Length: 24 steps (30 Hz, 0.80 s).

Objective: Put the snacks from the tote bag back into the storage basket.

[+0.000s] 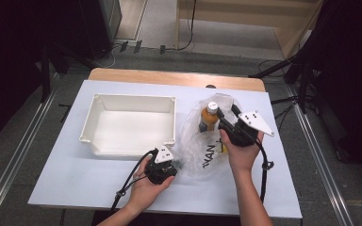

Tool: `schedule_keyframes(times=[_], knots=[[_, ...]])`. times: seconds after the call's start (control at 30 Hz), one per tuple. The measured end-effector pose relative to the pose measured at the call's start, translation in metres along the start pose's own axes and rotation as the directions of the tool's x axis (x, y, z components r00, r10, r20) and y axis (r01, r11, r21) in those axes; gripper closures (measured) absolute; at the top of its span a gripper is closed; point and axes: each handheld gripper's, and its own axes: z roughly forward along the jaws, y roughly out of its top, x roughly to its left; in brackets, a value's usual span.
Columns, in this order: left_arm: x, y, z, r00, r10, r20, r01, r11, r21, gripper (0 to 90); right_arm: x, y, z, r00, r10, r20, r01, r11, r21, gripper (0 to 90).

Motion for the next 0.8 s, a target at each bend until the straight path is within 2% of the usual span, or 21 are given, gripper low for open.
schedule_keyframes(times=[0.07,0.13,0.17,0.2,0.23,0.27,0.33,0.37,0.43,0.53,0.6,0.67,0.7,0.73,0.77,0.8], knots=[[0.000,0.000,0.000,1.0000,-0.005,0.000,0.005,1.0000,-0.005,83.8,-0.006,0.006,0.009,0.9996,0.027,0.001,-0.027,1.000,0.007,44.7],[0.000,0.000,0.000,1.0000,-0.003,-0.001,0.003,1.0000,-0.002,83.8,-0.015,0.008,0.022,0.9983,0.058,-0.010,-0.058,0.997,0.051,45.7],[0.000,0.000,0.000,1.0000,-0.003,-0.001,0.003,1.0000,-0.002,83.8,-0.015,0.008,0.022,0.9983,0.058,-0.010,-0.058,0.997,0.051,45.7],[0.000,0.000,0.000,1.0000,-0.003,0.002,0.003,1.0000,-0.002,83.8,-0.023,0.003,0.033,0.9949,0.101,0.003,-0.101,0.992,0.081,51.8],[0.000,0.000,0.000,1.0000,-0.003,0.002,0.003,1.0000,-0.002,83.8,-0.023,0.003,0.033,0.9949,0.101,0.003,-0.101,0.992,0.081,51.8],[0.000,0.000,0.000,1.0000,-0.003,0.002,0.003,1.0000,-0.002,83.9,-0.027,-0.005,0.042,0.9928,0.119,-0.012,-0.117,0.985,0.123,57.2],[0.000,0.000,0.000,1.0000,-0.001,0.001,0.001,1.0000,-0.001,84.0,-0.027,-0.014,0.051,0.9928,0.111,-0.043,-0.102,0.978,0.182,66.8],[0.000,0.000,0.000,1.0000,0.000,0.000,0.000,1.0000,0.000,84.1,-0.027,-0.019,0.054,0.9922,0.116,-0.045,-0.104,0.973,0.207,75.7],[0.000,0.000,0.000,1.0000,0.002,-0.002,-0.002,1.0000,0.000,84.3,-0.031,-0.028,0.061,0.9846,0.160,-0.072,-0.135,0.954,0.269,85.3],[-0.001,0.000,0.000,1.0000,0.001,-0.003,-0.001,1.0000,0.001,84.7,-0.036,-0.042,0.071,0.9796,0.189,-0.069,-0.155,0.927,0.341,90.0],[-0.001,0.000,0.000,1.0000,0.001,-0.005,-0.001,1.0000,0.002,85.0,-0.039,-0.053,0.077,0.9810,0.191,-0.036,-0.161,0.901,0.403,90.0],[-0.001,0.000,0.000,1.0000,0.002,-0.006,-0.002,1.0000,0.004,85.1,-0.042,-0.061,0.081,0.9861,0.166,0.002,-0.150,0.883,0.445,90.0],[-0.001,0.000,0.000,1.0000,0.002,-0.006,-0.002,1.0000,0.004,85.2,-0.042,-0.061,0.081,0.9861,0.166,0.002,-0.150,0.883,0.445,90.0],[-0.001,0.000,0.000,1.0000,0.001,-0.009,-0.001,1.0000,0.005,85.2,-0.046,-0.071,0.083,0.9876,0.150,0.047,-0.154,0.866,0.475,90.0],[-0.001,0.000,0.000,1.0000,0.001,-0.009,-0.001,1.0000,0.005,85.3,-0.046,-0.071,0.083,0.9876,0.150,0.047,-0.154,0.866,0.475,90.0],[0.000,0.000,0.000,1.0000,-0.001,-0.008,0.001,1.0000,0.005,85.3,-0.052,-0.080,0.083,0.9846,0.153,0.086,-0.175,0.848,0.500,90.0]])
